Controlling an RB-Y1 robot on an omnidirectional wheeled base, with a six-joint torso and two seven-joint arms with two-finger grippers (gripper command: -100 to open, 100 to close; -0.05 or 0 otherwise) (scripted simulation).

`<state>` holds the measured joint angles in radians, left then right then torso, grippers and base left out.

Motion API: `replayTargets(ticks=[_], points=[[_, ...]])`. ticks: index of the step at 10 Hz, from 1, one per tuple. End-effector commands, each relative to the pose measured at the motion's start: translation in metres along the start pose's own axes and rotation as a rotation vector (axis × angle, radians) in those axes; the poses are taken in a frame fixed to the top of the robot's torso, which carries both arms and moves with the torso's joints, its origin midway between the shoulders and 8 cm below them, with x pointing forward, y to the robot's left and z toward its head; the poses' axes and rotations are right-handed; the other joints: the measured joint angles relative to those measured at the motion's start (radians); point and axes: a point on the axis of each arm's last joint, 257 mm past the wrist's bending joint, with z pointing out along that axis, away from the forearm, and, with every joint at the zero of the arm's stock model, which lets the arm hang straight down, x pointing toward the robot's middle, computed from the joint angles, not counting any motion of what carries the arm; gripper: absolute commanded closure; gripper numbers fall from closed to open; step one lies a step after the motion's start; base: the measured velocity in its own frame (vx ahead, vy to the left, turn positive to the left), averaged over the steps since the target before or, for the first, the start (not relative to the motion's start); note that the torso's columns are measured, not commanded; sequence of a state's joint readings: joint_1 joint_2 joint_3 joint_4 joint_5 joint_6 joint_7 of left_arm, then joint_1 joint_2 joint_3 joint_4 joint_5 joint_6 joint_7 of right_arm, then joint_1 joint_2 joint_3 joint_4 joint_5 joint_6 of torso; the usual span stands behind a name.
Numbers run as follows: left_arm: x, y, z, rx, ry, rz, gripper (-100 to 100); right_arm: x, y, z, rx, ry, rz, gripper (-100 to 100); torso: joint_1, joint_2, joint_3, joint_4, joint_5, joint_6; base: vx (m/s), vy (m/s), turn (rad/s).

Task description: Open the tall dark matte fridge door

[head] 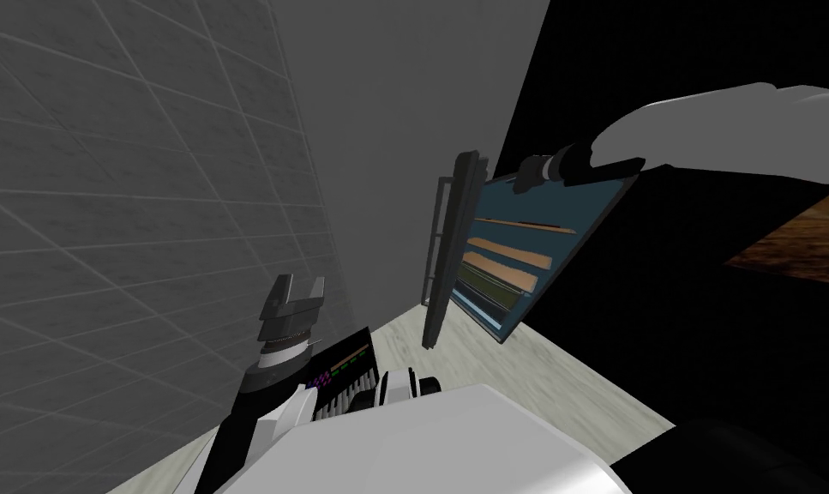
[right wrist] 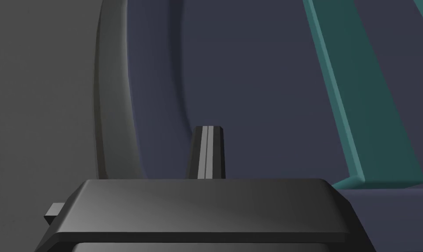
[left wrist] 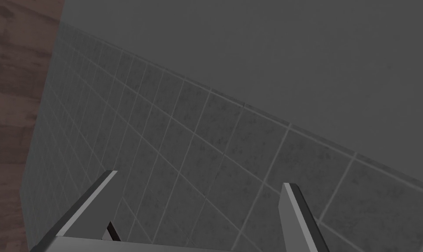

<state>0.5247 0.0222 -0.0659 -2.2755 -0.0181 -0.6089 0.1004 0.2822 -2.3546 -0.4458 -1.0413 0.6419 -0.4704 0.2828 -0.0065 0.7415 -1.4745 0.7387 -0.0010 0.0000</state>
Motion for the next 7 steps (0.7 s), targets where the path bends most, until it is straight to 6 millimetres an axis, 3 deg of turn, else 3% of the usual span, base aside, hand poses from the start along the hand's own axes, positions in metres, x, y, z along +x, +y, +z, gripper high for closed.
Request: replayTargets(ticks=[1,6,7], points=[[0.0,0.0,0.0,0.0,0.0,0.0,0,-0.013,-0.016,-0.003,0.001,-0.003,-0.007,-100,-0.008,0.004,0.004,0.002,-0.005,0.001,-0.019,0.023,-0.069],[0.0,0.0,0.0,0.0,0.0,0.0,0,-0.049,-0.049,-0.015,0.004,-0.035,-0.019,-100,0.008,-0.005,-0.003,-0.001,0.002,0.0,0.01,-0.021,-0.012],[0.0,0.0,0.0,0.0,0.0,0.0,0,-0.049,-0.049,-0.015,0.004,-0.035,-0.019,-100,0.009,-0.004,-0.002,-0.001,0.002,0.0,0.004,-0.006,0.016]])
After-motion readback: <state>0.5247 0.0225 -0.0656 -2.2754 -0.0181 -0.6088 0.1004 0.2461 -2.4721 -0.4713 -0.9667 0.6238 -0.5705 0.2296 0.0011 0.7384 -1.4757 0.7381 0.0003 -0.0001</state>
